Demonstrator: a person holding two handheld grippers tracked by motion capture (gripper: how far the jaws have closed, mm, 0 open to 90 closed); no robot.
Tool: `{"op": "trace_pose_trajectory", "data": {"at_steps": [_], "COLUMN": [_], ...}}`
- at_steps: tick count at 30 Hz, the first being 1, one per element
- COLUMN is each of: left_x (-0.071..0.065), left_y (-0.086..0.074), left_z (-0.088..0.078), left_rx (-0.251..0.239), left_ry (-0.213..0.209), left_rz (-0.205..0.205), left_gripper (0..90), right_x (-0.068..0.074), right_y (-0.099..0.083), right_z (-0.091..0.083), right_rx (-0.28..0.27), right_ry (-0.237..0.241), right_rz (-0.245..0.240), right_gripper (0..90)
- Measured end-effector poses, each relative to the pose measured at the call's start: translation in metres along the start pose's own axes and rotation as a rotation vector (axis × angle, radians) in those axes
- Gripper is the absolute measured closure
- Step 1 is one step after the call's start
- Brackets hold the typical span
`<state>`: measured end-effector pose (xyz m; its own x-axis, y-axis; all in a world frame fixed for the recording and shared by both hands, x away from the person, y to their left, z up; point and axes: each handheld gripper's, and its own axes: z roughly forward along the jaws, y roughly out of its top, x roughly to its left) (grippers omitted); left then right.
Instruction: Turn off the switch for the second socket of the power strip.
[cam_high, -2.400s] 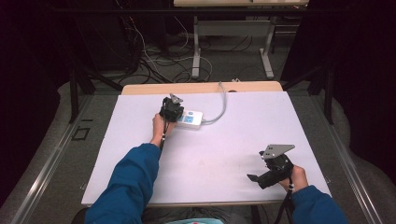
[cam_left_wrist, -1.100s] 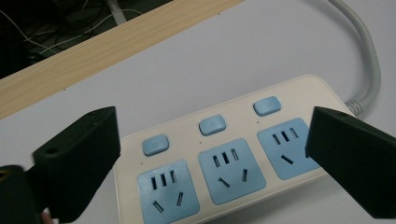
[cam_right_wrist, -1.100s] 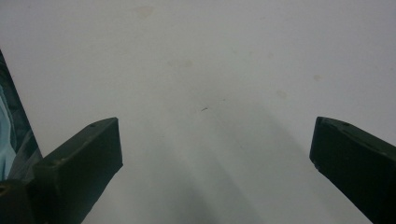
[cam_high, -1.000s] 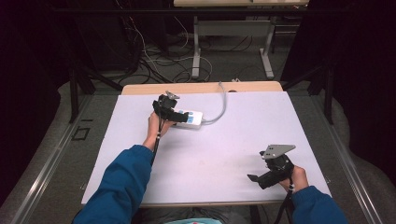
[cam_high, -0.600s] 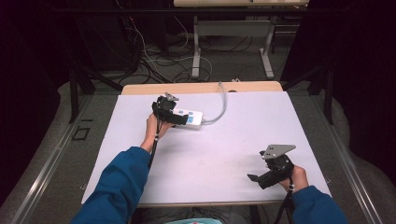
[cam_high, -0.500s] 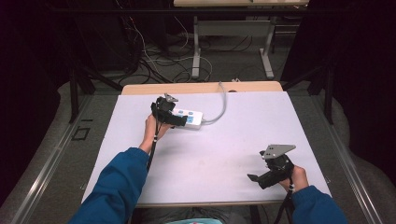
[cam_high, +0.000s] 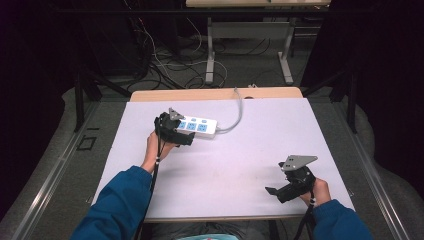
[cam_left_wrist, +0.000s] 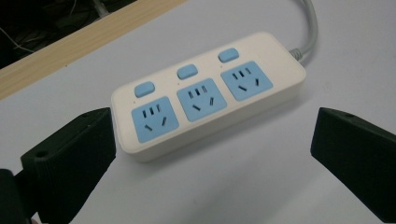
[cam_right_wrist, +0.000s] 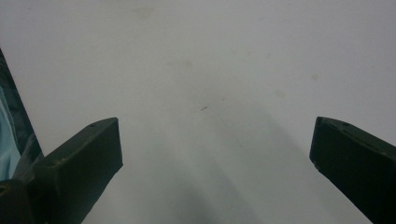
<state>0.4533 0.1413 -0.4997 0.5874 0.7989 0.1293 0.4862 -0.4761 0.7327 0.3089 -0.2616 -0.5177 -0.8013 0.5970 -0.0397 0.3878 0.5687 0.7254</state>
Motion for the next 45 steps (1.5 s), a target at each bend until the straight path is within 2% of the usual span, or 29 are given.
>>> {"op": "trace_pose_trajectory", "data": {"at_steps": [7,13,14,15,16,19,27,28,32,33,36,41,43,45], "left_x": [-0.006,-0.011,-0.011,-0.012,-0.012,-0.011,-0.013,-0.013,-0.016,-0.017,-0.020,-0.026,-0.029,-0.031], "left_y": [-0.011,-0.020,-0.023,-0.026,-0.028,-0.038,-0.057,-0.059,-0.067,-0.070,-0.076,-0.086,-0.090,-0.094], "left_z": [-0.020,-0.033,-0.036,-0.038,-0.039,-0.047,-0.066,-0.069,-0.078,-0.081,-0.086,-0.097,-0.101,-0.106], "left_rx": [-0.025,-0.022,-0.018,-0.021,-0.025,-0.012,-0.014,-0.020,-0.021,-0.015,-0.012,-0.011,-0.017,-0.019], "left_ry": [-0.003,-0.011,-0.012,-0.009,-0.011,-0.005,-0.015,-0.005,-0.012,-0.006,-0.027,-0.021,-0.028,-0.024], "left_rz": [0.020,0.042,0.046,0.044,0.041,0.057,0.041,0.050,0.047,0.059,0.054,0.079,0.072,0.078], "left_gripper": [0.0,0.0,0.0,0.0,0.0,0.0,0.0,0.0,0.0,0.0,0.0,0.0,0.0,0.0], "right_x": [0.000,-0.001,0.001,0.000,0.001,0.001,0.000,0.000,0.000,0.001,0.000,0.000,0.001,0.000], "right_y": [0.000,0.001,0.000,0.000,0.000,0.000,0.000,0.000,0.000,0.000,0.000,0.000,0.000,0.000], "right_z": [0.000,0.000,0.000,0.000,-0.001,-0.001,0.000,0.000,0.000,0.000,0.000,-0.001,-0.001,0.000], "right_rx": [0.011,0.006,-0.001,-0.004,0.007,-0.001,-0.003,-0.003,-0.002,0.000,-0.003,-0.002,0.001,-0.003], "right_ry": [0.004,0.003,-0.007,-0.005,0.000,-0.001,-0.002,-0.002,-0.002,-0.001,-0.003,-0.002,-0.002,-0.004], "right_rz": [-0.002,-0.013,0.001,-0.011,0.001,-0.002,-0.016,-0.017,-0.016,-0.012,-0.018,-0.017,-0.004,-0.017], "right_gripper": [1.8,1.9,1.9,1.9,1.9,1.9,1.9,1.9,1.9,1.9,1.9,1.9,1.9,1.9]}}
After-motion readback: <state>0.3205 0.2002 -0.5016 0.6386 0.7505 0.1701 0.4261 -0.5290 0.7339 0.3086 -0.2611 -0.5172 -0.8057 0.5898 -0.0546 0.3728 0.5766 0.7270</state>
